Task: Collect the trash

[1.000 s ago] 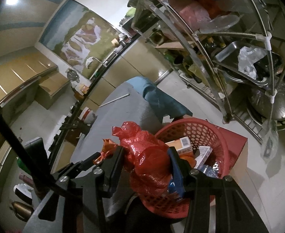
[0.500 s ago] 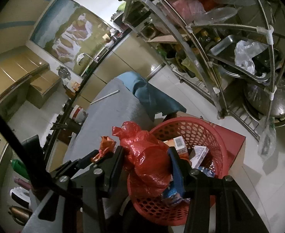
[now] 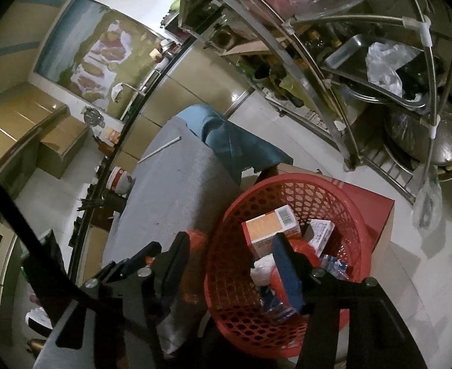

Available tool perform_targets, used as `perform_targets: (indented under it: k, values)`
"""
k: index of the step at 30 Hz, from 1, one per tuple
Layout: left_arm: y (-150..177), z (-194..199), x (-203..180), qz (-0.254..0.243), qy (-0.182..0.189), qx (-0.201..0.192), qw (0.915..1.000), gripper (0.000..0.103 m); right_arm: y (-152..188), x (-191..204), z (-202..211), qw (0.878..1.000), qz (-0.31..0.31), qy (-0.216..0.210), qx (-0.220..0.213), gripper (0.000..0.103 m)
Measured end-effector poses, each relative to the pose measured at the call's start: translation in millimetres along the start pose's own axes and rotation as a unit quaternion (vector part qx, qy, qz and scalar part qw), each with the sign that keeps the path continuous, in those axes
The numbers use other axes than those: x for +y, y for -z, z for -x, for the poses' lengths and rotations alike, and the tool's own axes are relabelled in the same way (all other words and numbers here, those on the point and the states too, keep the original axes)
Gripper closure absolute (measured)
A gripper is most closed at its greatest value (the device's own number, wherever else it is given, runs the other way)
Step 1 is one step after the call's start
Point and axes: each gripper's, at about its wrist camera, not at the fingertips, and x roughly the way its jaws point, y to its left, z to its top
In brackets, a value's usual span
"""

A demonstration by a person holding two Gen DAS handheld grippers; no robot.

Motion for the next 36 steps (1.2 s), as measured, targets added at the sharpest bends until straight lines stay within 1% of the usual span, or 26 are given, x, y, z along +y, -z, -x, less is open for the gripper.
perform_targets:
  k: [4,9,15,16,18,20,22,23,26,29,32,36]
  values:
    - [2.0,9.4,6.7,0.011,-0.004,-0.005,0.9999,0.042,2.6,7.0,5.0,1.0,0.006,0.0,-0.012,0.044]
    - [7.7,27.0,18.3,0.038,-0.012,-0.014,0.9991,0.041,9.7,23.2,12.0,0.999,0.028,-0.001,-0.019,0.044]
    - [18.0,67.5,33.3,0.064,-0.039,-0.051,0.9959,0.04,23.2,49.3,27.4,0.997,0.068,0.002,-0.036,0.044]
    - [20.4,75.5,36.8,0.071,-0.044,-0.059,0.9948,0.039,26.0,54.3,30.4,0.996,0.076,0.002,-0.039,0.044]
    - [25.6,90.2,44.4,0.085,-0.053,-0.072,0.9924,0.028,32.7,65.6,35.8,0.995,0.093,0.003,-0.043,0.044]
    - [34.1,109.0,54.5,0.102,-0.067,-0.09,0.9884,0.026,41.2,78.2,41.3,0.992,0.115,0.003,-0.048,0.044]
    - [40.5,121.0,62.3,0.112,-0.082,-0.092,0.9861,0.026,48.9,90.4,46.5,0.99,0.132,-0.003,-0.05,0.039]
    - [45.3,129.0,68.4,0.12,-0.093,-0.091,0.9842,0.026,52.0,96.3,48.2,0.989,0.141,-0.005,-0.053,0.038]
    - [57.5,149.2,85.4,0.146,-0.121,-0.099,0.9768,0.026,61.4,116.1,50.6,0.983,0.171,-0.008,-0.057,0.038]
    - [72.2,171.1,106.7,0.172,-0.16,-0.106,0.9661,0.026,72.4,144.3,47.1,0.976,0.21,-0.019,-0.054,0.037]
    - [90.9,193.1,129.8,0.208,-0.205,-0.113,0.9499,0.026,86.1,179.1,39.7,0.966,0.253,-0.038,-0.043,0.037]
    - [111.1,213.2,156.9,0.245,-0.238,-0.113,0.9332,0.026,104.8,223.8,33.7,0.949,0.309,-0.054,-0.039,0.037]
